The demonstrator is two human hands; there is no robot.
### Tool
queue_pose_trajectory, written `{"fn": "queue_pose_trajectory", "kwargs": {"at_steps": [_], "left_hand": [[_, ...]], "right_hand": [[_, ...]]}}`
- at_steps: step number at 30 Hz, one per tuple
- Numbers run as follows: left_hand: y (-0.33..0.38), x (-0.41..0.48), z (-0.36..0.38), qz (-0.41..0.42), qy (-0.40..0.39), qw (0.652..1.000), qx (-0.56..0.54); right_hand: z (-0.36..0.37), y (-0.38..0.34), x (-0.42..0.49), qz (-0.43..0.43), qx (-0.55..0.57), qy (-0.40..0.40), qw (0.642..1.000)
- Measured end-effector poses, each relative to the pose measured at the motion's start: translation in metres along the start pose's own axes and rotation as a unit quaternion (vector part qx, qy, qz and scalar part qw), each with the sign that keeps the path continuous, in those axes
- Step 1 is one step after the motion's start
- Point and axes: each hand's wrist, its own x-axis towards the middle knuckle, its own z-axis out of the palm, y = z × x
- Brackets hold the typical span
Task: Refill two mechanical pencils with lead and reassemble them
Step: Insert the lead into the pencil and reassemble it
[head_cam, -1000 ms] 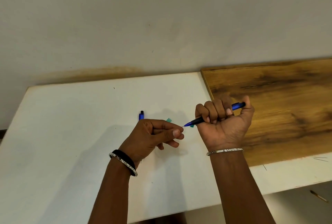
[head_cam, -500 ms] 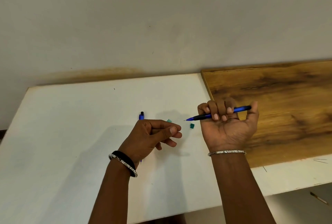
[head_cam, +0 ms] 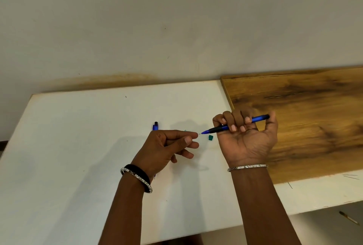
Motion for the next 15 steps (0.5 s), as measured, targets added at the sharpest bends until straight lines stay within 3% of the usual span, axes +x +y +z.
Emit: {"fn": "queue_pose_trajectory", "kwargs": {"at_steps": [9, 12, 15], "left_hand": [[0.0, 0.0, -0.001, 0.006, 0.001, 1.0, 0.002], [0.0, 0.0, -0.001, 0.002, 0.007, 1.0, 0.01], [-0.002, 0.001, -0.001, -0.011, 0.029, 0.999, 0.038]], "right_hand": [[0.005, 0.003, 0.0, 0.029, -0.029, 0.024, 0.999], [0.007, 0.005, 0.001, 0.043, -0.051, 0.068, 0.995], [0.009, 0.013, 0.005, 0.067, -0.147, 0.13, 0.978]]}}
